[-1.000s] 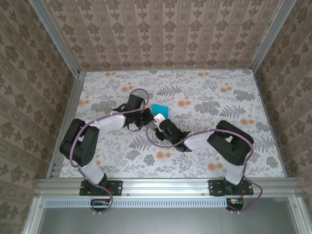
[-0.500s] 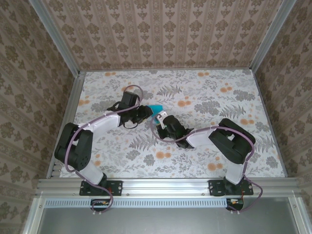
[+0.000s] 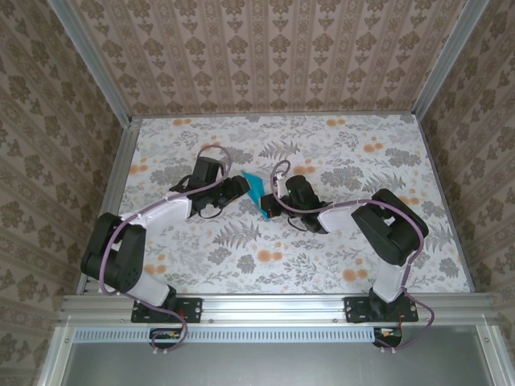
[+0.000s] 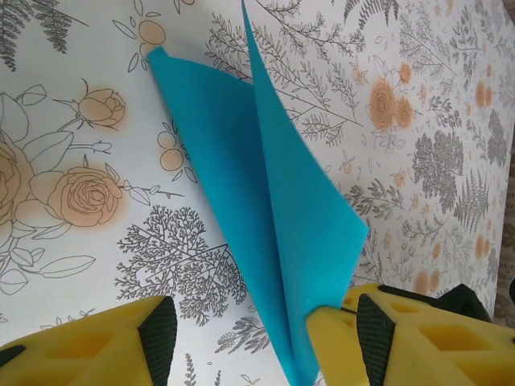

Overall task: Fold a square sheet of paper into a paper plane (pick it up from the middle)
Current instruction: Fold the wing for the fifth time at the center of the table.

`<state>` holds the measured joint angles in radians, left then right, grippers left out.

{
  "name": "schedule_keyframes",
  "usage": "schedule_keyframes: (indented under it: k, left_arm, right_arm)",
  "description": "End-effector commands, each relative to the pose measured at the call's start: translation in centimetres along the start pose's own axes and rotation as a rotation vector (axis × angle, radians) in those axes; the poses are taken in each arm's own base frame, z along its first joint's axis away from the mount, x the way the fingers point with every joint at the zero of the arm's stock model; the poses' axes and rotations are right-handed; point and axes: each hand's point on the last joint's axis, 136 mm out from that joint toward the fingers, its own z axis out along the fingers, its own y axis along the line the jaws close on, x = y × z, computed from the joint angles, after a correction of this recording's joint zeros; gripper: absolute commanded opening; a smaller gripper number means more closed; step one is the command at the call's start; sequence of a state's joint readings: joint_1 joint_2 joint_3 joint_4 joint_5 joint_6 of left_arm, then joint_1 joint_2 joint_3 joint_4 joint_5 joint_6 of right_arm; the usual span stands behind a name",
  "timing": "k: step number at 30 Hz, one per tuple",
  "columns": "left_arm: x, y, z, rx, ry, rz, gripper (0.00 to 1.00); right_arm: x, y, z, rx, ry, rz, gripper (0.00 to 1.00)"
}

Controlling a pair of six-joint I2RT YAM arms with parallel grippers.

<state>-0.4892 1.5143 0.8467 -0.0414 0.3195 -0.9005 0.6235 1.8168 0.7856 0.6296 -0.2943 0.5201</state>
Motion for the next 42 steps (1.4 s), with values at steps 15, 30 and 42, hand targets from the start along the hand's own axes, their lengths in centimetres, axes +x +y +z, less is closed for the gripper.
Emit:
schedule_keyframes:
  k: [15,30,42]
  left_arm:
    - [0.1,-0.9,3.0,0.063,0.036,0.099,0.61]
    - [0.8,0.3,4.9,0.036,0.081,0.113,0.53]
    - [1.2,2.0,6.0,-0.034,0.115,0.09,0.37]
  right_arm:
    - [1.8,0.1,0.5,-0.108,0.071,0.188,0.0]
    - [2.1,-1.5,0.9,-0.125,0.086,0.35,0.0]
    - [2.6,-1.9,1.1,-0.11,0.122,0.325,0.05]
